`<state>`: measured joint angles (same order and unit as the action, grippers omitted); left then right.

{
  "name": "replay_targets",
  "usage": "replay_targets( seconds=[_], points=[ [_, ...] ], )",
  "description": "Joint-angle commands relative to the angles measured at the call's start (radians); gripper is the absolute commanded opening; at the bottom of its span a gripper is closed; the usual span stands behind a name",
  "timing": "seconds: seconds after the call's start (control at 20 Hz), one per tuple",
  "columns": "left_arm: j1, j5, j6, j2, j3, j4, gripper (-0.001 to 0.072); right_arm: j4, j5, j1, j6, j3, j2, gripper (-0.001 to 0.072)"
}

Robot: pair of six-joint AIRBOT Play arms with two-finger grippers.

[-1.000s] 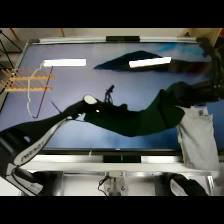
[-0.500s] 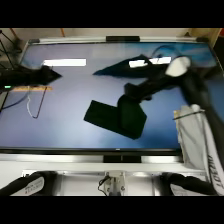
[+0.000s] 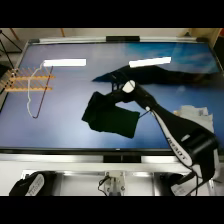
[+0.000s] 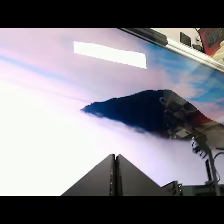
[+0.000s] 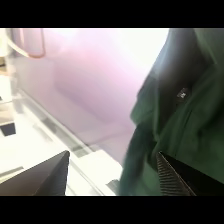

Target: Fold the shirts.

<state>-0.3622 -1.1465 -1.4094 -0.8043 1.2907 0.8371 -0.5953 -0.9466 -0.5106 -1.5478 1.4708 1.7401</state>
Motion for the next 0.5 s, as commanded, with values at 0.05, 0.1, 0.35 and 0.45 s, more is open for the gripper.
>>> replay_targets(
  seconds=[0.05, 0.1, 0.35, 0.45],
  points=[
    [-0.011, -0.018, 0.010, 0.013, -0.018, 0.005, 0.0033, -0.264, -0.243, 0.114, -0.023, 0.001, -0.092, 0.0649],
    [-0.011, -0.016, 0.010, 0.013, -0.029, 0.005, 0.0033, -0.433, -0.344, 0.152, -0.057, 0.001, -0.126, 0.0649],
    [-0.011, -0.018, 0.013, 0.014, -0.088, 0.005, 0.0034, -0.782, -0.593, 0.306, -0.120, -0.145, -0.197, 0.0648],
    [-0.011, -0.018, 0.013, 0.013, -0.098, 0.005, 0.0034, -0.636, -0.474, 0.319, -0.110, -0.275, -0.197, 0.0650]
  ],
)
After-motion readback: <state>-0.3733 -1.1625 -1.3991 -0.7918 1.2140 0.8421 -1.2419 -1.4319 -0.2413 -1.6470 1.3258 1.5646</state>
